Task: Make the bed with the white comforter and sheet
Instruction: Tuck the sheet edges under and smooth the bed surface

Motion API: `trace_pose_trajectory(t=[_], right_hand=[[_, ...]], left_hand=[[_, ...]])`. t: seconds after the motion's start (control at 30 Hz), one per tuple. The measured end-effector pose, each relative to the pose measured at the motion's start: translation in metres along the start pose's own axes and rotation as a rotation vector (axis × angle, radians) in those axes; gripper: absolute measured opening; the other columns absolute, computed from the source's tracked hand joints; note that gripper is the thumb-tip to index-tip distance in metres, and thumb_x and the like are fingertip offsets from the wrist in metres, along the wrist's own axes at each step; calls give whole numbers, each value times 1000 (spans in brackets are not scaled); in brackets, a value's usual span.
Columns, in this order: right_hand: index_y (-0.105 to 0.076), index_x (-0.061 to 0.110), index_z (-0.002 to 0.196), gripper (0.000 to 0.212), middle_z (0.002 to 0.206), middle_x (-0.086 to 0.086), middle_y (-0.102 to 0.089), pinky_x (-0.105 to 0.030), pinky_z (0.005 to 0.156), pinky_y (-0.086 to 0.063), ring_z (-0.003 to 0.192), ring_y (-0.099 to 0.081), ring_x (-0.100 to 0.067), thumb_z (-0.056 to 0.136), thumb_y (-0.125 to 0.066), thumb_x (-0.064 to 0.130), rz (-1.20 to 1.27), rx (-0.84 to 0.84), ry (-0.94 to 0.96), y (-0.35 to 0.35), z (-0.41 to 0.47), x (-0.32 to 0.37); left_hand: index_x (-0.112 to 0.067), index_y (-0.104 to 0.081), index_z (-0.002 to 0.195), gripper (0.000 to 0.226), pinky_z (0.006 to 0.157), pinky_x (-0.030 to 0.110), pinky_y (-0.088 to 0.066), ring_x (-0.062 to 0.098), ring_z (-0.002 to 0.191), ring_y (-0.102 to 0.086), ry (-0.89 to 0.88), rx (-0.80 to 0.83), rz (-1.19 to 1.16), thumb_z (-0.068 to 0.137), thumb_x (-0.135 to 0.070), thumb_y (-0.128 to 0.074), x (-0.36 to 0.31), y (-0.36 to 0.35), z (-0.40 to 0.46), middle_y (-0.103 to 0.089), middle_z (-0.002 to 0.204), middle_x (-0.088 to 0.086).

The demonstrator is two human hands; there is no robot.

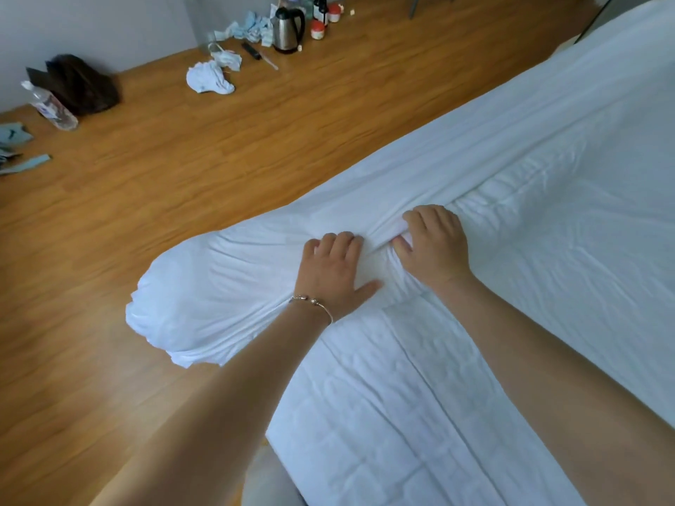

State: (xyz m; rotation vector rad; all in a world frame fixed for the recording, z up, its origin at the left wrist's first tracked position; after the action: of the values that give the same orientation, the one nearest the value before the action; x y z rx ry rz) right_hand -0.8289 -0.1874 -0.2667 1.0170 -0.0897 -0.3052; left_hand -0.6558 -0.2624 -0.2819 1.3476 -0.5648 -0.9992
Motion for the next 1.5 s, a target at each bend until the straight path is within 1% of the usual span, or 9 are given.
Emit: trace_pose_trajectory(t=[0.17,0.37,0.53,0.63,0.73,1.0,1.13,1.3,1.5], right_hand=[[-62,13,105,40,111,-12,-56,-48,88,-43,104,-52,-33,66,-61,24,-18,116,-486,-8,8,2],[-61,14,75,29,73,-6,-52,-34,59,-38,68,-51,-28,54,-65,-5,-130,19,-266,-14,45,-30],[-68,12,95,23,80,11,-51,-30,67,-43,75,-48,-16,83,-50,14,-54,5,-762,48,53,-166],[-62,8,104,19,88,-4,-63,-35,73,-49,71,-58,-20,86,-59,13,261,71,-899,56,39,-157],[-64,6,87,14,79,-14,-71,-31,59,-56,60,-68,-18,82,-72,16,805,236,-1406,30,10,-90],[-72,7,89,11,64,-1,-66,-25,62,-56,60,-64,-14,86,-65,14,997,253,-1476,3,15,-59],[-67,2,109,21,78,-3,-61,-18,60,-47,63,-52,-11,93,-60,14,1215,213,-1558,0,20,-56],[-69,12,109,49,105,-3,-71,-31,85,-53,88,-69,-20,88,-61,55,1723,242,-1704,-9,34,-47],[-65,5,113,34,107,-13,-70,-40,84,-55,98,-67,-32,85,-67,23,1876,-64,-1861,-14,14,-50]], left_hand=[[-5,-60,111,84,74,37,-47,29,84,-56,250,38,-14,53,-63,-79,-40,-9,30,-59,99,8],[-5,-60,109,87,70,32,-50,26,81,-58,139,-116,-47,46,-60,-86,-29,-17,53,-60,97,6],[-9,-60,110,84,71,34,-48,24,83,-58,187,-147,-31,49,-63,-83,-35,-25,42,-60,98,3],[-13,-62,109,76,73,34,-46,22,85,-59,316,-145,-104,60,-70,-70,-46,-21,45,-62,99,-1],[-17,-64,104,54,67,32,-44,23,80,-60,401,-214,-230,82,-63,-47,-52,-14,63,-64,94,-2],[-14,-70,100,29,54,29,-43,25,71,-57,139,-162,-131,74,-26,-75,-62,-25,99,-62,85,2],[-9,-62,86,4,58,29,-31,32,76,-59,359,108,-219,86,-13,-64,-55,-9,130,-63,82,9],[-16,-32,61,45,54,32,-27,24,62,-35,462,453,-989,94,-41,-51,-53,-4,136,-36,57,-4],[-21,-48,108,48,75,32,-44,21,89,-61,19,526,-337,82,-59,-59,-78,4,111,-63,98,-3]])
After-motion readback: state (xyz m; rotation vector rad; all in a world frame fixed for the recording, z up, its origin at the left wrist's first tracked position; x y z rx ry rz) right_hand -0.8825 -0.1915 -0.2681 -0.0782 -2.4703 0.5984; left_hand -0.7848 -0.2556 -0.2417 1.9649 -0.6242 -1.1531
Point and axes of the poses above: each hand's wrist, its own z-axis towards the middle knuckle, its own y-axis out of the back of the hand, x = y × z, the point moved 3 cm from there along z, towards the middle knuckle
